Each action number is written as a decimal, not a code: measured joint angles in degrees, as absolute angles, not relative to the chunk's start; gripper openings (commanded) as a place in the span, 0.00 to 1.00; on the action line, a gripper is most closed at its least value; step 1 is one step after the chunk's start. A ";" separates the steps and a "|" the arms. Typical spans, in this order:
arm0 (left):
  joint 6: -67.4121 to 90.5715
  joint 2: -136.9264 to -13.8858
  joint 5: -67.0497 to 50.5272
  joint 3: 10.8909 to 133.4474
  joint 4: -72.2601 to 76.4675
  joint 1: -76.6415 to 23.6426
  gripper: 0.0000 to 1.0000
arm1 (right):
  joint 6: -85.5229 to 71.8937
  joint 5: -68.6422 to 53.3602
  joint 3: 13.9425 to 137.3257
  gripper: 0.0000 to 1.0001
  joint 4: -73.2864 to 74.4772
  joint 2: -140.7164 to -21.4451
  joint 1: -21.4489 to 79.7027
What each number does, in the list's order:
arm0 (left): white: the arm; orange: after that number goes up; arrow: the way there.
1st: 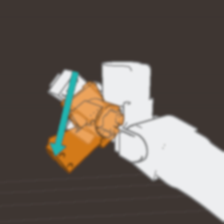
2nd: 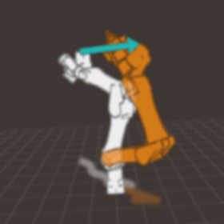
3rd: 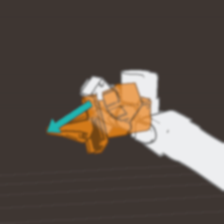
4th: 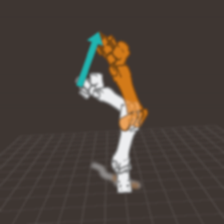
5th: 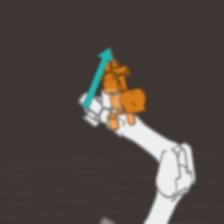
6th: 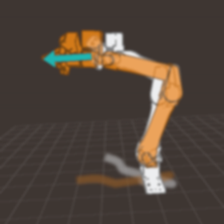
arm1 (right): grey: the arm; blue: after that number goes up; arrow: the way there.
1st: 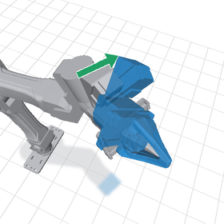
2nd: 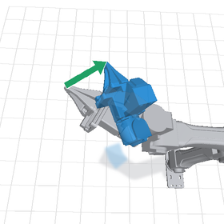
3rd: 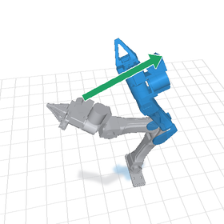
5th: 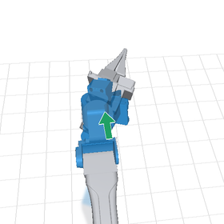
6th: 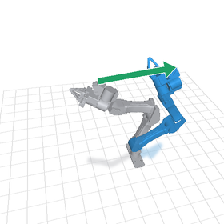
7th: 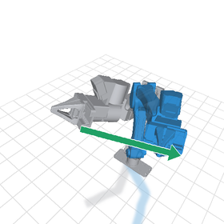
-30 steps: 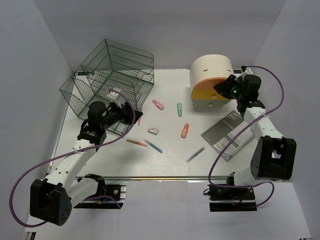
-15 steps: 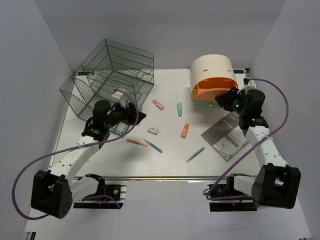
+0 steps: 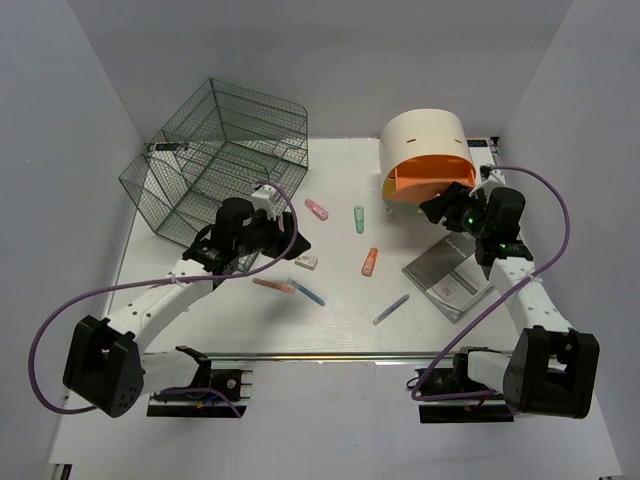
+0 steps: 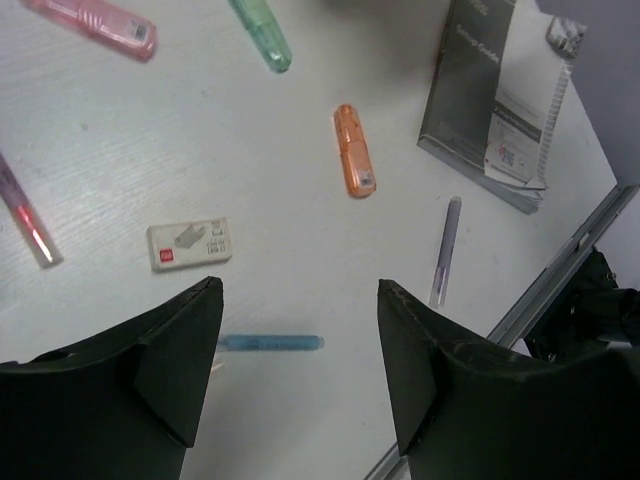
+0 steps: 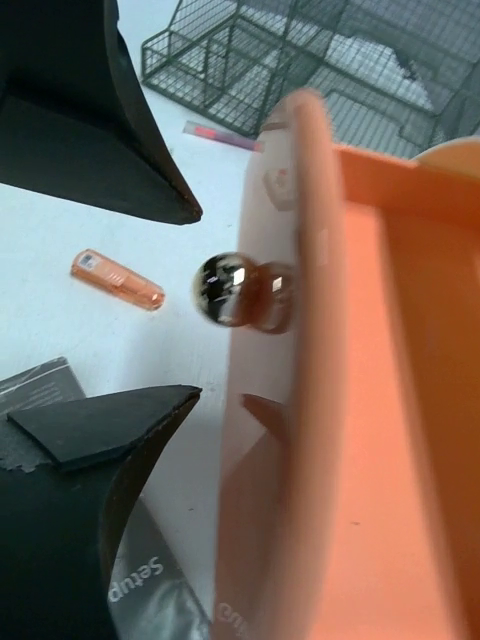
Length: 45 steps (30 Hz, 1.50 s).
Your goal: Organize the desk
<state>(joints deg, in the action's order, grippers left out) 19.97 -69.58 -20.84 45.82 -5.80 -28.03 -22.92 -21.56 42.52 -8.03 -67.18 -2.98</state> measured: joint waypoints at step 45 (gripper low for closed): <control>19.70 -106.08 11.20 65.65 -22.92 -40.29 0.78 | 9.74 -56.25 38.61 0.82 12.36 -54.85 -6.92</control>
<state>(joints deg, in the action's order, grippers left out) 19.70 -106.08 11.20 65.65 -22.92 -40.29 9.74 -56.25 38.61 12.36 -54.85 -6.92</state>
